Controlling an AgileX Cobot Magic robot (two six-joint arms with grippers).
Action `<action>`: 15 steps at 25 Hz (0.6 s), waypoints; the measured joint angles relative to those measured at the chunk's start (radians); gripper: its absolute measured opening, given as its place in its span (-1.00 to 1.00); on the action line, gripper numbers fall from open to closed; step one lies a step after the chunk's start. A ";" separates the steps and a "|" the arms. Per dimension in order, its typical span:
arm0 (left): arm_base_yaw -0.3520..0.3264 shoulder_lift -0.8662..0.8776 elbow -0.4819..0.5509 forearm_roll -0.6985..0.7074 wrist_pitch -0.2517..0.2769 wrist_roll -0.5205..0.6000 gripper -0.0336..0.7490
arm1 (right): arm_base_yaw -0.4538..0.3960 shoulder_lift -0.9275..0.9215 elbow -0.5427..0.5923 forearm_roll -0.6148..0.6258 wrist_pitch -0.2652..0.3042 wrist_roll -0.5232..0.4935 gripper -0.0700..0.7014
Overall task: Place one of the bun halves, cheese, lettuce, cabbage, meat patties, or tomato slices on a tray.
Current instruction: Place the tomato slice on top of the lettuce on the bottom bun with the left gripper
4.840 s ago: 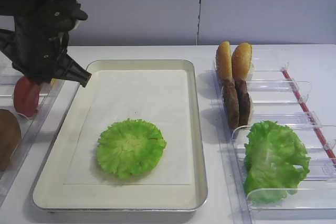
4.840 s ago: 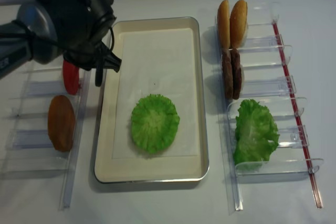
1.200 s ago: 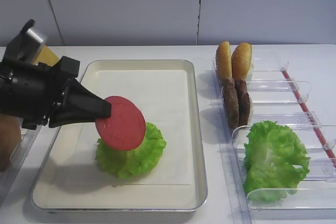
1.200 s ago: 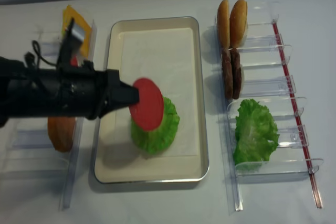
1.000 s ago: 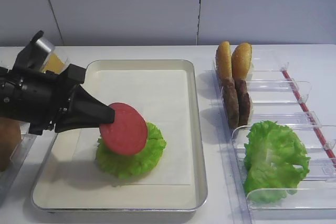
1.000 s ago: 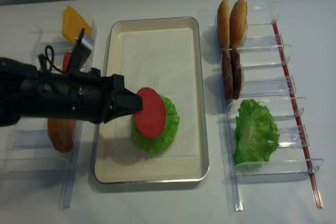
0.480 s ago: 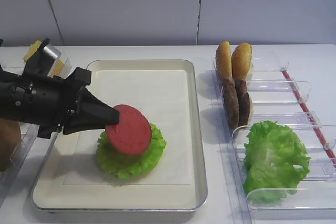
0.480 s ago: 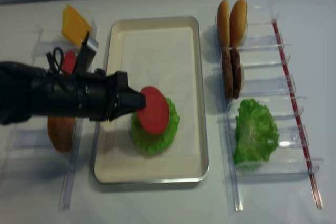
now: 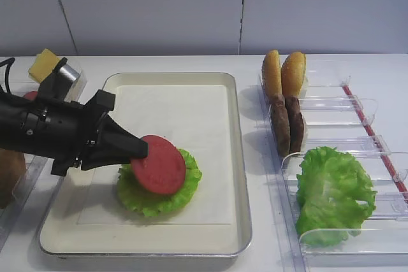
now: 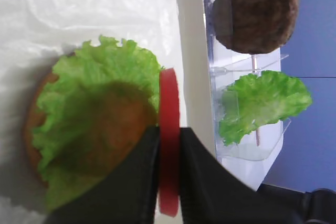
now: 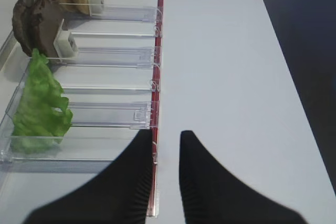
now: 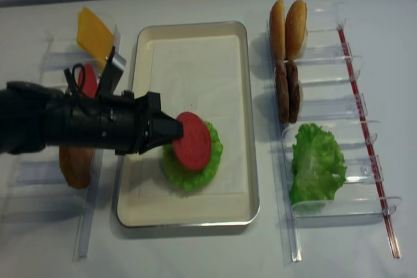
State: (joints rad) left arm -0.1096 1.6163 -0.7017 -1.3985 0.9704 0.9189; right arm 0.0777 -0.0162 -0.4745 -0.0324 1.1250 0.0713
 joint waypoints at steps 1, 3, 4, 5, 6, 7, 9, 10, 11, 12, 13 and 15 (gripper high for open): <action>0.000 0.007 0.000 0.000 0.000 0.002 -0.76 | 0.000 0.000 0.000 0.000 0.000 0.000 -0.34; 0.000 0.016 0.000 0.000 0.000 0.005 -0.76 | 0.000 0.000 0.000 0.000 0.000 0.000 -0.34; 0.000 0.021 0.000 -0.002 0.000 0.006 -0.76 | 0.000 0.000 0.000 0.000 0.000 0.000 -0.34; 0.000 0.023 0.000 -0.002 0.000 0.006 -0.76 | 0.000 0.000 0.000 0.000 0.000 0.000 -0.34; 0.000 0.025 0.000 -0.002 -0.002 0.006 -0.76 | 0.000 0.000 0.000 0.000 0.000 0.000 -0.34; 0.000 0.025 0.000 -0.004 -0.004 0.006 -0.76 | 0.000 0.000 0.000 0.000 0.000 0.000 -0.34; 0.000 0.027 0.000 -0.004 -0.008 0.006 -0.76 | 0.000 0.000 0.000 0.000 0.000 0.000 -0.34; 0.000 0.029 0.000 -0.004 -0.010 0.006 -0.76 | 0.000 0.000 0.000 0.000 0.000 0.000 -0.34; 0.000 0.030 0.000 -0.004 -0.010 0.006 -0.76 | 0.000 0.000 0.000 0.002 0.000 0.000 -0.34; 0.000 0.030 0.000 -0.004 -0.010 0.006 -0.76 | 0.000 0.000 0.000 0.002 0.000 0.000 -0.34; 0.000 0.030 0.000 -0.004 -0.010 0.006 -0.75 | 0.000 0.000 0.000 0.002 0.000 0.000 -0.34; 0.000 0.030 0.000 -0.004 -0.012 0.006 -0.68 | 0.000 0.000 0.000 0.002 0.000 0.000 -0.34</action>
State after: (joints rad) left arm -0.1096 1.6458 -0.7017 -1.4022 0.9583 0.9244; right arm 0.0777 -0.0162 -0.4745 -0.0309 1.1250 0.0713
